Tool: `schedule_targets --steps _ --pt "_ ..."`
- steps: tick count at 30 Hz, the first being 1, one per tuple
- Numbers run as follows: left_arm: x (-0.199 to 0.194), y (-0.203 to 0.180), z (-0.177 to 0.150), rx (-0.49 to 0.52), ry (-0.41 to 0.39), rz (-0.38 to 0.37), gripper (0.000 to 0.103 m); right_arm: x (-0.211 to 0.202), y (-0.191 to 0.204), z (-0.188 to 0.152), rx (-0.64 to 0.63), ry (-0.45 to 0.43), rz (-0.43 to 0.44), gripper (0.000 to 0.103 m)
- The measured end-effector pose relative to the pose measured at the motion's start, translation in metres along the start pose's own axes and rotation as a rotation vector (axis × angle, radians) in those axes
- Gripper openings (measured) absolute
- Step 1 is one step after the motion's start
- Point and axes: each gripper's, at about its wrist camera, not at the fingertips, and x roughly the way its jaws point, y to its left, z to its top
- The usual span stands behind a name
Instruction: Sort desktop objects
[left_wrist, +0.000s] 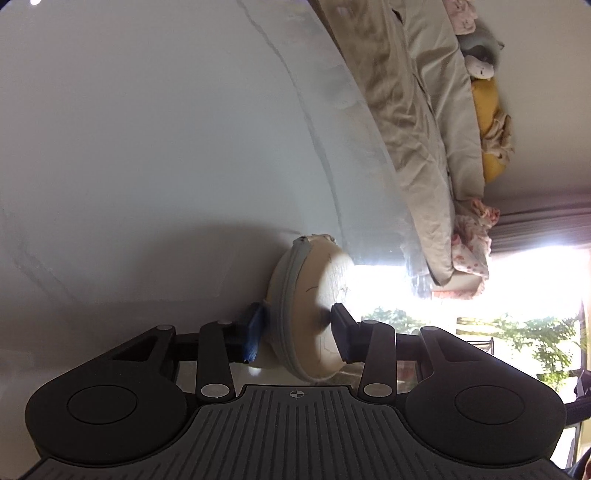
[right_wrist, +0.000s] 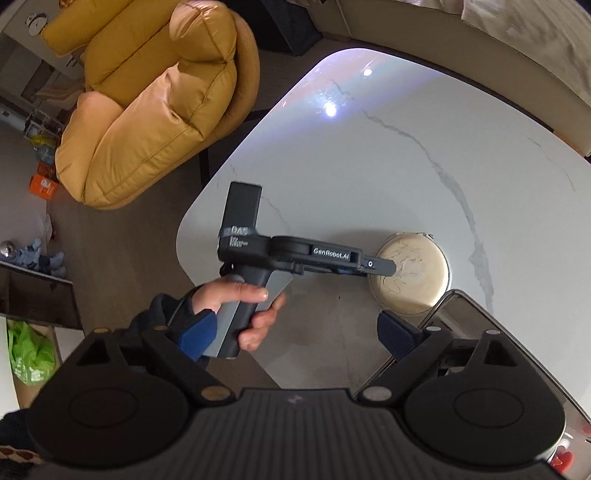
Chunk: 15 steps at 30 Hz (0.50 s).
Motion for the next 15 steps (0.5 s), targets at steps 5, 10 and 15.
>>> schedule_targets --steps 5,10,15 --pt "-0.007 -0.002 0.001 -0.005 0.007 -0.014 0.039 0.001 0.012 -0.010 -0.039 0.014 -0.029 0.095" --pt "-0.018 -0.015 0.001 0.029 0.001 0.000 0.036 -0.014 0.004 -0.016 -0.018 -0.018 -0.029 0.095" --pt "-0.025 -0.026 -0.001 0.045 -0.005 0.009 0.036 -0.028 -0.014 -0.024 0.043 -0.056 -0.059 0.096"
